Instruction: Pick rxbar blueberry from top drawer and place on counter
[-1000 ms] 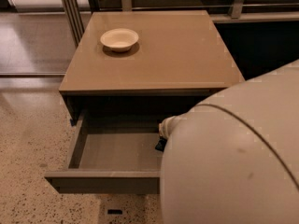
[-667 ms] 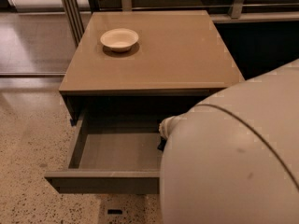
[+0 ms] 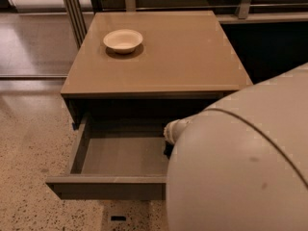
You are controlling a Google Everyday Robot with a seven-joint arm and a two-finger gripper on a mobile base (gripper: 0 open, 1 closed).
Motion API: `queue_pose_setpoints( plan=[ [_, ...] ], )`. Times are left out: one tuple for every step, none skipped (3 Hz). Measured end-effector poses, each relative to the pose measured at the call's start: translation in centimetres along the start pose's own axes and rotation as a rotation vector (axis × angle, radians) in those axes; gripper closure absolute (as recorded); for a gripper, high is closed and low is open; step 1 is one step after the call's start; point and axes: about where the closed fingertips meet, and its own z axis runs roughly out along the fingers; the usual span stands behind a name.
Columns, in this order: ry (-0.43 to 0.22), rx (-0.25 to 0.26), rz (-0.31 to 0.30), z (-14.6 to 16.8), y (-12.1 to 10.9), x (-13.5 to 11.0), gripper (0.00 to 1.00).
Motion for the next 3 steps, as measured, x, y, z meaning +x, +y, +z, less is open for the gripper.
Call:
queue_pose_setpoints(
  plan=[
    [-0.039,-0.043,0.007,-2.0,1.1,-3.4,1.0],
    [0.006,-0.111,0.033,-1.2,2.5,-4.9,1.0],
    [0.142,-0.209,0.085,1.7,4.0,-2.2,1.0]
  ],
)
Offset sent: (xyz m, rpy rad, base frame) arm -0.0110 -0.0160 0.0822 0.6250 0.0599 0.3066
